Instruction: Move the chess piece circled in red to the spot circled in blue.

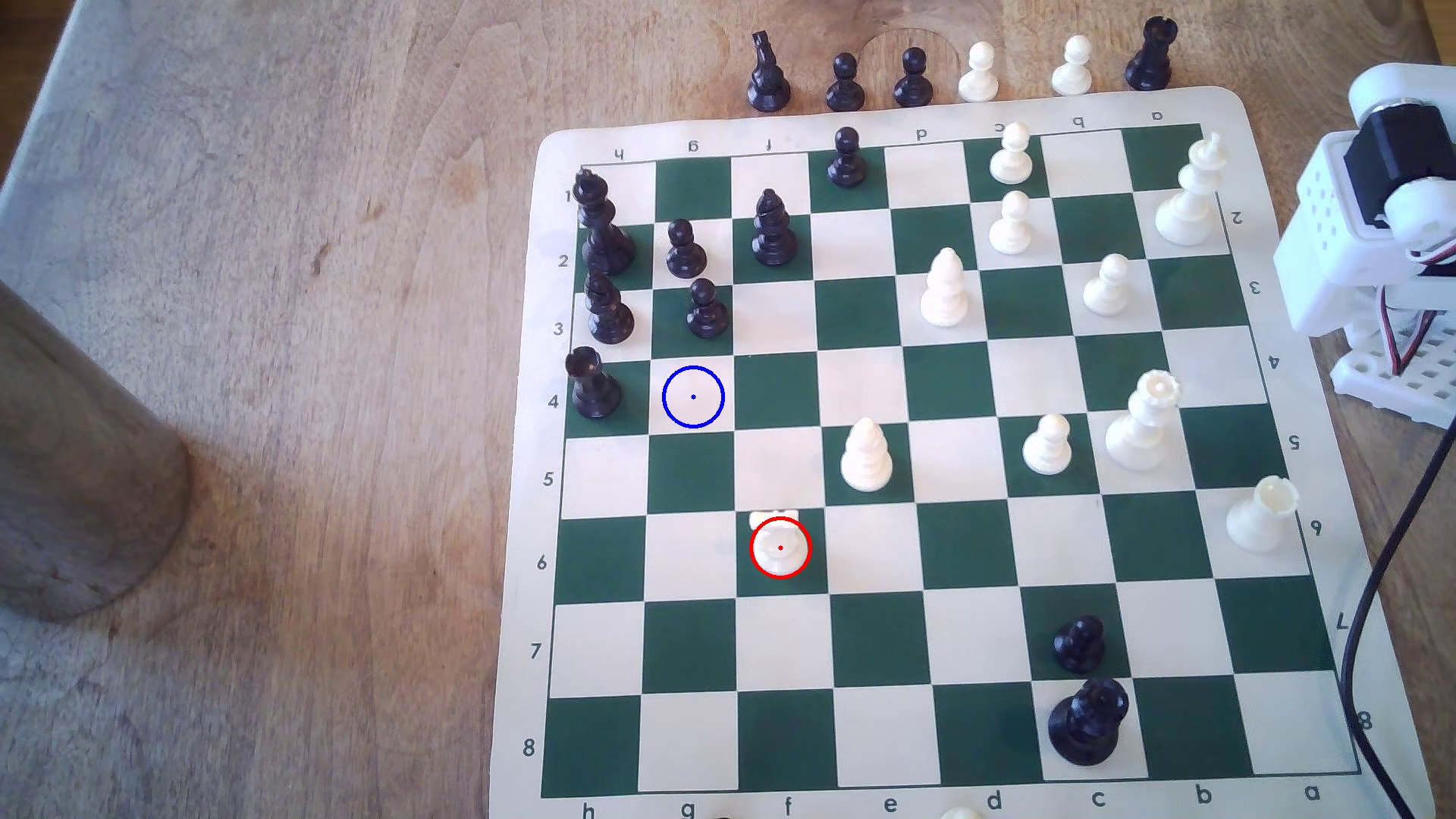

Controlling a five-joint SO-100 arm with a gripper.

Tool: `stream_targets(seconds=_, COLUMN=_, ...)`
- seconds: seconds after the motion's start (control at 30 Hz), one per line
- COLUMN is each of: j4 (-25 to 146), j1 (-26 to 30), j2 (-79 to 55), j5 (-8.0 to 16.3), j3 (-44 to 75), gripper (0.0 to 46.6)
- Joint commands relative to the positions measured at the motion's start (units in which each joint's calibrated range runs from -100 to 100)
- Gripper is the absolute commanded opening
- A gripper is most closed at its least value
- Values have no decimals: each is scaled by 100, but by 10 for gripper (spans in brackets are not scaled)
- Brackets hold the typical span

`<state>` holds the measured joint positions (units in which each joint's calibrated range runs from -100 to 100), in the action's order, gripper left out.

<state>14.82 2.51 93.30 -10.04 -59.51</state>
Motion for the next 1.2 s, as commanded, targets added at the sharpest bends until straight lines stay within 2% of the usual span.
stream_targets(seconds=0.0, j4=1630, j1=254, j2=-722, j5=249, j3=811, gripper=3)
stream_targets(seconds=0.03, j4=2162, j1=262, j2=-1078, j5=459, j3=1146, gripper=3)
stream_targets(seconds=0.2, j4=3735, j1=301, j2=-2725, j5=943, j3=2651, gripper=4)
stream_targets(seconds=0.47, j4=4685, j1=879, j2=-4661, j5=1426, j3=3948, gripper=4)
stream_targets(seconds=0.53, j4=4988, j1=1161, j2=-5187, j5=1597, j3=4464, gripper=16)
stream_targets(seconds=0.63, j4=5291, j1=1302, j2=-5875, j5=1817, j3=5008, gripper=43)
stream_targets(seconds=0.7, j4=5324, j1=1302, j2=-6172, j5=1915, j3=5099, gripper=76)
stream_targets(seconds=0.83, j4=5463, j1=1357, j2=-6851, j5=1988, j3=5344, gripper=88)
stream_targets(seconds=0.93, j4=5307, j1=1474, j2=-7131, j5=2027, j3=5443, gripper=122)
stream_targets(seconds=1.07, j4=5316, j1=1544, j2=-7861, j5=2256, j3=5924, gripper=122)
stream_targets(seconds=1.17, j4=5299, j1=1560, j2=-8235, j5=2305, j3=6033, gripper=121)
